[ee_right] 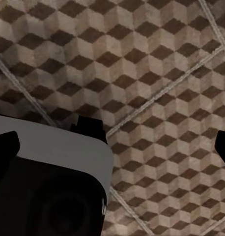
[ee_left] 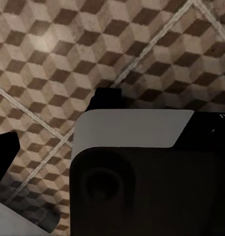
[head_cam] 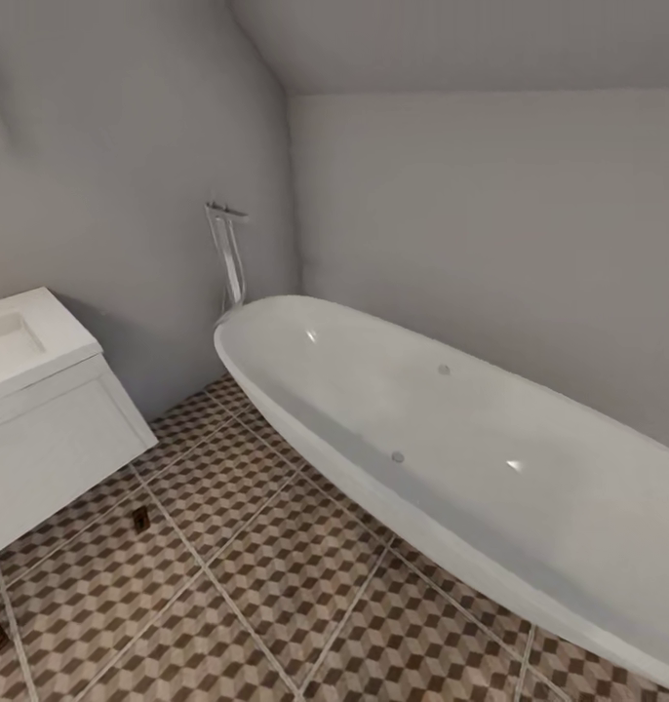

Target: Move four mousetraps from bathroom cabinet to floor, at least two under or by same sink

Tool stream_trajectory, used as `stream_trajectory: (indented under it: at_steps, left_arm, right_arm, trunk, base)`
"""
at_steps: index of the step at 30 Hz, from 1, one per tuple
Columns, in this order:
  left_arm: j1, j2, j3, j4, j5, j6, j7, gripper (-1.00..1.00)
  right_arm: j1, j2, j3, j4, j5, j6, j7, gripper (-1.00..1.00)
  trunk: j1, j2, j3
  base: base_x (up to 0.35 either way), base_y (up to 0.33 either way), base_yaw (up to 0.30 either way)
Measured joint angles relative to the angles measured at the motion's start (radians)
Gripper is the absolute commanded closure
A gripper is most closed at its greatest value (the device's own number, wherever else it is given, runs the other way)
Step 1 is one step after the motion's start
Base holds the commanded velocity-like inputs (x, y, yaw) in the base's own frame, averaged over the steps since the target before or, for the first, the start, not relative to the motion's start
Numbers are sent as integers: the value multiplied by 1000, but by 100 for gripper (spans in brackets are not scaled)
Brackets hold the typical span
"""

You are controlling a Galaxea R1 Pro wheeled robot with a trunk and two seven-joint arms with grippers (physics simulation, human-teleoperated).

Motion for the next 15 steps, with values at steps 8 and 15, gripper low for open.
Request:
stream_trajectory:
  at_steps: [8, 15]
  left_arm:
    - [0, 0, 0, 0, 0, 0, 0, -100]
    - [0, 0, 0, 0, 0, 0, 0, -100]
  right_arm:
    - [0, 1, 0, 0, 0, 3, -1, -100]
    - [0, 0, 0, 0, -1, 3, -1, -100]
  trunk:
    - [0, 0, 5]
    - [0, 0, 9]
  base:
    - [0, 0, -45]
    - [0, 0, -176]
